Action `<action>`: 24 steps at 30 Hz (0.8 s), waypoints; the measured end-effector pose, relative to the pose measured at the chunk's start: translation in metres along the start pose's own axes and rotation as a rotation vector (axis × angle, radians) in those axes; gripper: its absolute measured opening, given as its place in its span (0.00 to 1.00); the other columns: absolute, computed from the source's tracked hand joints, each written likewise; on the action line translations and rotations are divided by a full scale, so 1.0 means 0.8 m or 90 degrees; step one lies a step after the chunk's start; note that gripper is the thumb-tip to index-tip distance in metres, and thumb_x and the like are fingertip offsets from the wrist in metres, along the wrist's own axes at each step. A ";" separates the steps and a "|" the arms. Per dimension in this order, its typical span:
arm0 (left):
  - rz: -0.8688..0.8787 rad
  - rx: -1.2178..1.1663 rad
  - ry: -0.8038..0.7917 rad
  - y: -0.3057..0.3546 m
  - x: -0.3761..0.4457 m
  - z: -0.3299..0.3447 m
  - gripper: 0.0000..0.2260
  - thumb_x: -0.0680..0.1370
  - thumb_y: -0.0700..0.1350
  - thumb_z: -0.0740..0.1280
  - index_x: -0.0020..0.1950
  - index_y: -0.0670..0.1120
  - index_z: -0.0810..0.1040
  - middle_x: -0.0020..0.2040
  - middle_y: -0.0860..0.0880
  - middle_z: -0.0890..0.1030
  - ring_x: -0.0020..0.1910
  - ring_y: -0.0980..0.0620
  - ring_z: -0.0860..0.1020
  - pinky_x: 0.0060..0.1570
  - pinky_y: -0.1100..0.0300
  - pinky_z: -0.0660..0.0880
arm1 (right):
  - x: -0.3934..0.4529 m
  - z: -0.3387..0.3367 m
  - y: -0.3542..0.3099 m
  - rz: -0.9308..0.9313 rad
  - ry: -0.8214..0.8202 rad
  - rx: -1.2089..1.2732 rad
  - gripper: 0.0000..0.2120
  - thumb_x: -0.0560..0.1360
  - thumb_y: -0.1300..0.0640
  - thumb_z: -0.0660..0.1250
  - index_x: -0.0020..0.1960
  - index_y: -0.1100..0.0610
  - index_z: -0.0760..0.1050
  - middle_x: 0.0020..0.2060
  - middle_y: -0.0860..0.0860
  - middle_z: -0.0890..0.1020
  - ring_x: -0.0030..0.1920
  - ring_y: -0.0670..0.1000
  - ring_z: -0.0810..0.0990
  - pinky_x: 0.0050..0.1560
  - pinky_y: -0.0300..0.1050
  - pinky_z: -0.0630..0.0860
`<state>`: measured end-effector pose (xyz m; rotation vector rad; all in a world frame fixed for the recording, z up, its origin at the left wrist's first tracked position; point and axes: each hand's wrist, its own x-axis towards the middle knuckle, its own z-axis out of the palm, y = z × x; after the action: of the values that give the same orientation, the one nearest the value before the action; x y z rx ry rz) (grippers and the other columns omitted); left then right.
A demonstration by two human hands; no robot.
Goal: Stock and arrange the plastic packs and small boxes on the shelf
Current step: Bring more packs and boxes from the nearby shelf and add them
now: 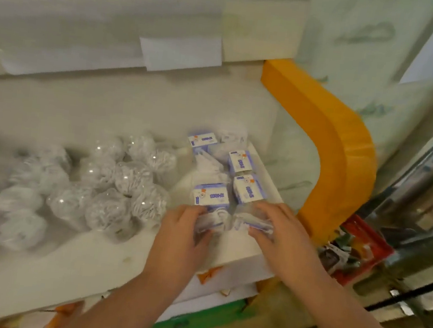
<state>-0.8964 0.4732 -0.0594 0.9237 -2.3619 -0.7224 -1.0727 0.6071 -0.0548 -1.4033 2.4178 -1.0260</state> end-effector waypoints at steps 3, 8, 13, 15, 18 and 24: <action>0.048 0.150 0.042 0.014 -0.002 0.002 0.16 0.72 0.44 0.74 0.58 0.50 0.77 0.57 0.51 0.73 0.55 0.48 0.73 0.53 0.59 0.74 | 0.009 0.003 0.007 -0.006 0.015 -0.007 0.23 0.75 0.51 0.72 0.67 0.41 0.68 0.59 0.41 0.71 0.59 0.45 0.74 0.54 0.40 0.74; 0.144 0.351 0.051 0.026 0.007 0.003 0.18 0.65 0.39 0.77 0.53 0.45 0.80 0.55 0.45 0.75 0.54 0.43 0.72 0.54 0.51 0.73 | 0.019 0.009 0.013 -0.004 0.021 -0.013 0.28 0.74 0.51 0.72 0.69 0.40 0.63 0.61 0.45 0.64 0.60 0.49 0.71 0.55 0.43 0.76; 0.147 0.397 0.014 0.032 0.015 0.004 0.24 0.61 0.38 0.78 0.55 0.45 0.79 0.61 0.45 0.75 0.57 0.43 0.72 0.54 0.51 0.74 | 0.028 0.013 0.018 -0.032 0.032 -0.009 0.26 0.74 0.51 0.73 0.66 0.40 0.64 0.70 0.47 0.58 0.67 0.52 0.67 0.58 0.48 0.77; 0.133 0.413 -0.002 0.036 0.019 0.003 0.25 0.60 0.38 0.79 0.56 0.45 0.79 0.61 0.46 0.76 0.58 0.43 0.73 0.53 0.51 0.74 | 0.032 0.014 0.020 -0.055 0.020 0.026 0.25 0.74 0.53 0.73 0.65 0.42 0.65 0.68 0.44 0.61 0.64 0.50 0.72 0.55 0.45 0.78; 0.111 0.421 -0.014 0.043 0.028 0.001 0.24 0.60 0.38 0.79 0.54 0.45 0.79 0.58 0.47 0.78 0.54 0.44 0.75 0.49 0.51 0.76 | 0.040 0.016 0.022 -0.059 0.012 0.036 0.24 0.75 0.54 0.72 0.66 0.43 0.66 0.66 0.44 0.62 0.64 0.49 0.72 0.56 0.45 0.79; 0.078 0.430 -0.022 0.051 0.041 -0.004 0.19 0.64 0.37 0.77 0.53 0.45 0.79 0.56 0.47 0.79 0.54 0.44 0.76 0.50 0.51 0.75 | 0.059 0.019 0.021 -0.074 -0.007 0.039 0.24 0.75 0.55 0.72 0.67 0.45 0.67 0.64 0.48 0.63 0.65 0.51 0.70 0.59 0.45 0.77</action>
<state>-0.9344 0.4739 -0.0234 1.0080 -2.7093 0.1365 -1.1037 0.5666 -0.0677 -1.5398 2.3004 -1.1058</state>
